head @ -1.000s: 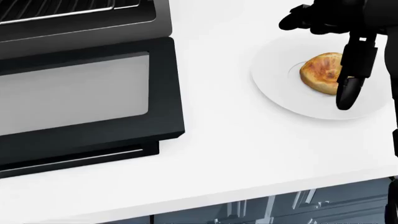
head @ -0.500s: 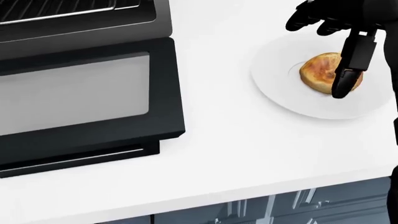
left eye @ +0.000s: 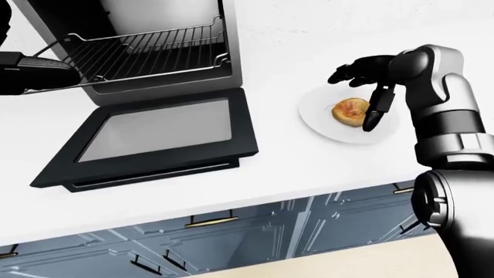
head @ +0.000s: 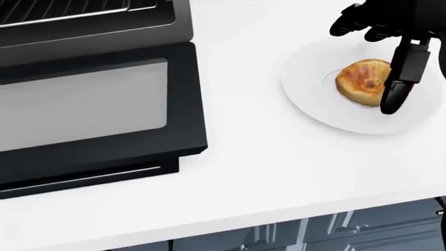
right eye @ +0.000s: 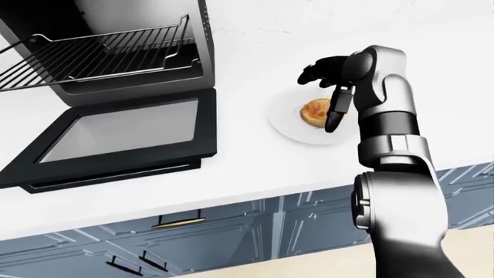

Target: Place the bread on the top rack of the toaster oven.

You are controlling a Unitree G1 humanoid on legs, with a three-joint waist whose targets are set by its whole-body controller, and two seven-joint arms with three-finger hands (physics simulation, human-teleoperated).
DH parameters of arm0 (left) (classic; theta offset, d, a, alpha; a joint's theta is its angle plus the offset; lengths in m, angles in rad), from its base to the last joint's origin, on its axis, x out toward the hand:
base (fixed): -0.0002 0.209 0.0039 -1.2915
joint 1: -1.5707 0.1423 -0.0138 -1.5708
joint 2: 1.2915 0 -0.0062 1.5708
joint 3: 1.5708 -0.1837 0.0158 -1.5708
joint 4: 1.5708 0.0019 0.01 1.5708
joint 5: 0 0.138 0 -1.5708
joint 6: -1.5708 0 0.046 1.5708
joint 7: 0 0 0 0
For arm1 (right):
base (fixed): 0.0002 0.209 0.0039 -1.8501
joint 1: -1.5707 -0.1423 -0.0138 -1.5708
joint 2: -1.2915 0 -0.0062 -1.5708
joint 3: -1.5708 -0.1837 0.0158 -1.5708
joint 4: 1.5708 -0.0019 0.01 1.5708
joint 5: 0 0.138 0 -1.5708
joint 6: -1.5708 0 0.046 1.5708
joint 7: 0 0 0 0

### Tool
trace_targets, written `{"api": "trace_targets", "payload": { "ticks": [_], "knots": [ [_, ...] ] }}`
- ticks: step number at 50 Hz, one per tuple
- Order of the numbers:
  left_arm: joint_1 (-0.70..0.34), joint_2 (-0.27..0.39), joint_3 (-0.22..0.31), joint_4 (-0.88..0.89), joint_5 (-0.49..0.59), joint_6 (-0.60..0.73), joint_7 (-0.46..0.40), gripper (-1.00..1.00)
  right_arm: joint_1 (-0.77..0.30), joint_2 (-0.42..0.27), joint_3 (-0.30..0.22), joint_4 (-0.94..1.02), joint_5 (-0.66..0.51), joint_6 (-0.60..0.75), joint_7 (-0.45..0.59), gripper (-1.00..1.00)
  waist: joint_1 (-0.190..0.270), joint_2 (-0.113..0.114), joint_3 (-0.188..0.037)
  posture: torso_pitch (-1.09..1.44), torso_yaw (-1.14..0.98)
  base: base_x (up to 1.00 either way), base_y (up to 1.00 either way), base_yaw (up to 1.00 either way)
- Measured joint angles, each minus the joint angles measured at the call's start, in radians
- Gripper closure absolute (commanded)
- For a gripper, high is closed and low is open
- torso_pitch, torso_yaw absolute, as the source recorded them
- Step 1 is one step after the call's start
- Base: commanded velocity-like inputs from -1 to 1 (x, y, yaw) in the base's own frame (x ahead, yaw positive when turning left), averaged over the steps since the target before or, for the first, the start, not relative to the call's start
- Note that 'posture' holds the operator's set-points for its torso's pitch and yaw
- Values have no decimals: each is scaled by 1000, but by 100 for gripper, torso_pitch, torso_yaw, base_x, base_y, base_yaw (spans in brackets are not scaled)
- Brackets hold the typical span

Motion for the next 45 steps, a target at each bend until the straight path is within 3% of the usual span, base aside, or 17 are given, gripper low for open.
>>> {"api": "trace_targets", "payload": {
  "ticks": [19,45],
  "knots": [
    [-5,-13,-7,-2,14,5,-6,-100,-26,-11,19,109,-44,-23,-119,-62,5,-3,-2,0,0,0,0,0],
    [-4,-24,0,-4,32,14,-19,-100,2,0,15,104,-49,-24,-166,-62,8,-16,-11,0,0,0,0,0]
  ]
}}
